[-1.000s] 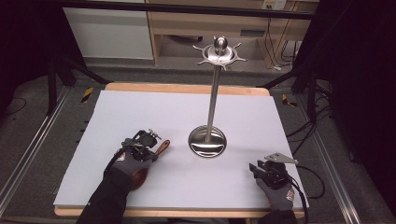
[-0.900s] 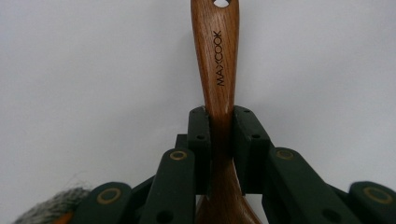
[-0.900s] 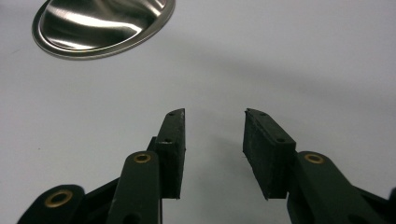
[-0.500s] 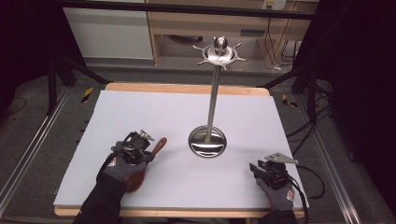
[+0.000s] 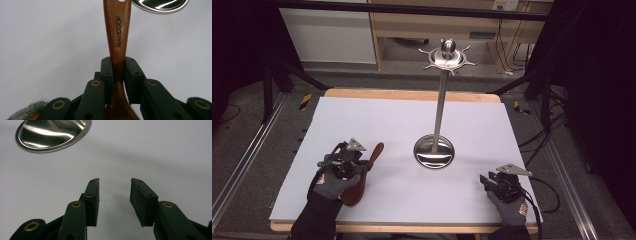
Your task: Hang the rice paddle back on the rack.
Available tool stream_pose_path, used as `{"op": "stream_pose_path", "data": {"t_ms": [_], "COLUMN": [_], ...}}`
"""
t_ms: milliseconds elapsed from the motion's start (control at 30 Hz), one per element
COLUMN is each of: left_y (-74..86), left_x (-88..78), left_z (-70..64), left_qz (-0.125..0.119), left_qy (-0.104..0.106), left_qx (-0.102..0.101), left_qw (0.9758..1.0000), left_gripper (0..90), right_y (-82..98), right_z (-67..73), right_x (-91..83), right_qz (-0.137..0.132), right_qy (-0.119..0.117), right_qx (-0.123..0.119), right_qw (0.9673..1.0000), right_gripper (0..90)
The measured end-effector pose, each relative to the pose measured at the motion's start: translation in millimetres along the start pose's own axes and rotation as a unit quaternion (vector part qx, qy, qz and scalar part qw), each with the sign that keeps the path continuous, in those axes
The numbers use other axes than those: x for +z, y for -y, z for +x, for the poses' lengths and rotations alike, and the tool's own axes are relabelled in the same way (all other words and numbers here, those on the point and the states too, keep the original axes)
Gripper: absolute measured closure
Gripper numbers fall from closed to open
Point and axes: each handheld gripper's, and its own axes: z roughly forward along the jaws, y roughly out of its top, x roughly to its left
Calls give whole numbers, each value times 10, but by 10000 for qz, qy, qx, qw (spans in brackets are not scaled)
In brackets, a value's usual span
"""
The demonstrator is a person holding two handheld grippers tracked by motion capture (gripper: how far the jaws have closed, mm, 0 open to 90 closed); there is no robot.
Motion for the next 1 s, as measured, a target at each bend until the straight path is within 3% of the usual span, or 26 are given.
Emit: {"op": "stream_pose_path", "data": {"t_ms": [300,400,600,667,1000], "left_y": [19,21,33,42,50], "left_x": [-227,-317,-381,-415,-472], "left_z": [-3,-21,-27,-24,-19], "left_qz": [-566,-844,-1116,-1317,-1487], "left_qy": [-117,-205,-307,-363,-372], "left_qx": [-35,-52,-65,-126,-171], "left_qw": [9983,9962,9933,9905,9880], "left_gripper": [780,781,782,782,782], "right_y": [1,2,2,2,1], "right_z": [-14,-12,-12,-12,-13], "right_x": [-10,-11,-14,-15,-16], "right_qz": [-36,-31,-36,-41,-43], "right_qy": [6,2,18,19,19], "right_qx": [-33,-26,-18,-13,-8], "right_qw": [10000,10000,10000,10000,10000], "right_gripper": [597,598,599,598,598]}}
